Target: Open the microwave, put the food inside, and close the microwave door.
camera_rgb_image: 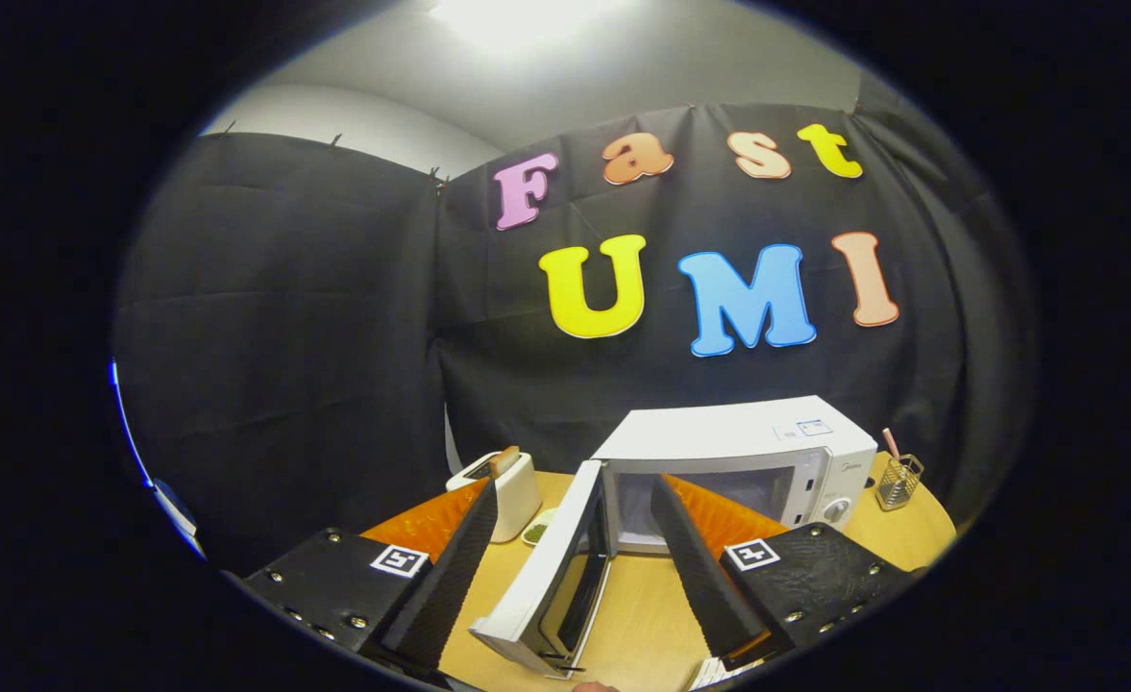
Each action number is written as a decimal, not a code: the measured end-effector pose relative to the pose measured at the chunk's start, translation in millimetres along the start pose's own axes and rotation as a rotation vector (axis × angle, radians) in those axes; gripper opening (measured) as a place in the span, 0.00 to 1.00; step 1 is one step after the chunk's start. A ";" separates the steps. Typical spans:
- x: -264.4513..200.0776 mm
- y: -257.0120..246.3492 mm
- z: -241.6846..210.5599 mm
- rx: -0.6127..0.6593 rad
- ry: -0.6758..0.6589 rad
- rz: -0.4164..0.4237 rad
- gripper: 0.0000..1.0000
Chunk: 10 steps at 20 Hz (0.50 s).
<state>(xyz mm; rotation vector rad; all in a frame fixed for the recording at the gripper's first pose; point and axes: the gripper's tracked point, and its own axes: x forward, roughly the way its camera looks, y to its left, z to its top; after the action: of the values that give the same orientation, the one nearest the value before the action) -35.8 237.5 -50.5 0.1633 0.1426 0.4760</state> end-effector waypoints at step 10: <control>-3.6 91.6 -16.5 -0.033 0.026 0.202 0.74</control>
<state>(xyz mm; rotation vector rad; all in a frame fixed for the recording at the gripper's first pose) -82.4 318.1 -49.0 0.1394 0.1440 0.6814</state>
